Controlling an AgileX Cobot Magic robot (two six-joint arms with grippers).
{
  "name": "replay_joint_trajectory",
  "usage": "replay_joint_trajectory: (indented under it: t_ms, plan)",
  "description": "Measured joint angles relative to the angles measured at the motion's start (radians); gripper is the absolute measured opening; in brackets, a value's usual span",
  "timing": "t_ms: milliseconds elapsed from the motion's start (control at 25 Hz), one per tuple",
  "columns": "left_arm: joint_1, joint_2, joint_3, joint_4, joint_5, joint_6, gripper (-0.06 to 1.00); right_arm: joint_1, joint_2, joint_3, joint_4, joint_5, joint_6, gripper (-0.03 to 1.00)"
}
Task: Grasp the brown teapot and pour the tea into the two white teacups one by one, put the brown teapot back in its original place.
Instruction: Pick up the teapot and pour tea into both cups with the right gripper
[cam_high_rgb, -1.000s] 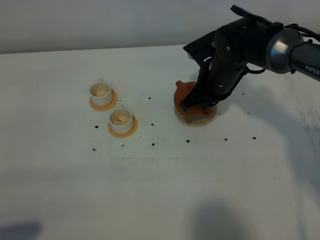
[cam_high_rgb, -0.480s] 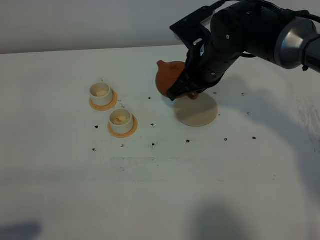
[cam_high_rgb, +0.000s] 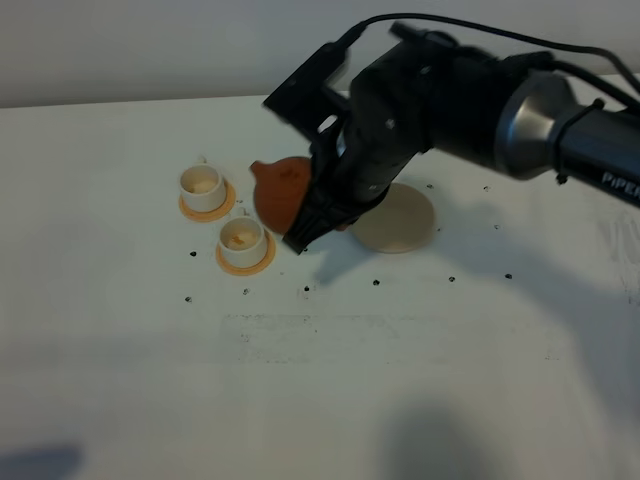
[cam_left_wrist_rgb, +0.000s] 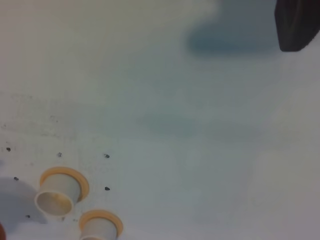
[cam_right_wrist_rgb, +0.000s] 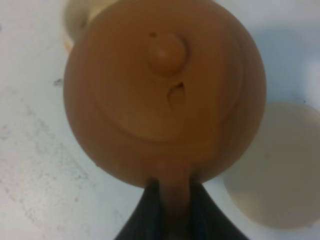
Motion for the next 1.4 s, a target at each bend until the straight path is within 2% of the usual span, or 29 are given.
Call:
replay_joint_trajectory:
  t_ms: [280,1400]
  plan:
    - [0.0,0.0,0.0,0.0,0.0,0.0,0.29,0.052,0.0,0.003,-0.071,0.005,0.0,0.09]
    - [0.0,0.0,0.0,0.0,0.0,0.0,0.29,0.11,0.093,0.004,-0.284,0.023,0.004,0.09]
